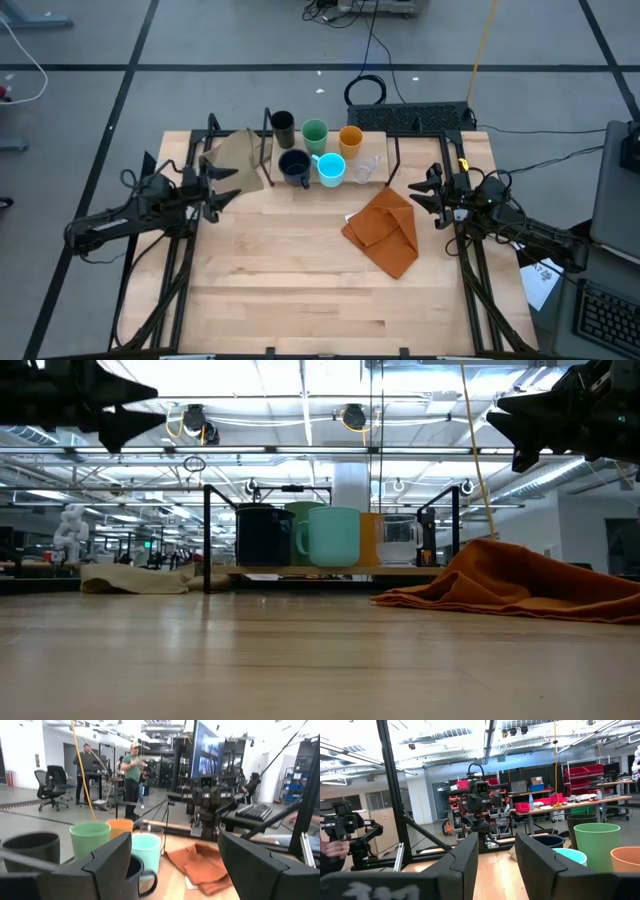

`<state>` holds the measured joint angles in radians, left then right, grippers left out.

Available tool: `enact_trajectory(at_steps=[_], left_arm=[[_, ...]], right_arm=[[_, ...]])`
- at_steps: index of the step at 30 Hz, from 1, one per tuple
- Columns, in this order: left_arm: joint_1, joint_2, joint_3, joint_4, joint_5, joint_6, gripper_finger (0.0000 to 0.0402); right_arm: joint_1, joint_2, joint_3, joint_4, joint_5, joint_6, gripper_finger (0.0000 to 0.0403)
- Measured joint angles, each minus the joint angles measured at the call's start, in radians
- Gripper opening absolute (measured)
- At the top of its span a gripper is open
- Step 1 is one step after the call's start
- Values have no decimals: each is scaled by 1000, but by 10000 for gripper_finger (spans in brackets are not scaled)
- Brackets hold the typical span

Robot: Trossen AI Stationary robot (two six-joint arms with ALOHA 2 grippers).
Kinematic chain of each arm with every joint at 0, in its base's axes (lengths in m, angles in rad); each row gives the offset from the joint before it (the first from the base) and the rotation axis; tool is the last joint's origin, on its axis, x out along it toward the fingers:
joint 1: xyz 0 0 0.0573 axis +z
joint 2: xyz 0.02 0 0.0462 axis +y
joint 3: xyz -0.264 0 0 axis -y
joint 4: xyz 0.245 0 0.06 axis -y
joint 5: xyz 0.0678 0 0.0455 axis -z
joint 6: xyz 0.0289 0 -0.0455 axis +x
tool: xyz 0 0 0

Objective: Stack small to large cups/mugs on shelf
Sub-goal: Return to Home Position

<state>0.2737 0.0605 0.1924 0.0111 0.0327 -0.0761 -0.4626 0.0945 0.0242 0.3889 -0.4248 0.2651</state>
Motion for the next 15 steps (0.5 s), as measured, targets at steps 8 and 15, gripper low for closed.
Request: enact_trajectory(at_steps=[8,15], left_arm=[[-4,0,-64,12,11,-17,298],[-71,0,-121,91,20,-28,298]], right_arm=[[0,0,0,0,0,4,121],[0,0,0,0,3,4,121]])
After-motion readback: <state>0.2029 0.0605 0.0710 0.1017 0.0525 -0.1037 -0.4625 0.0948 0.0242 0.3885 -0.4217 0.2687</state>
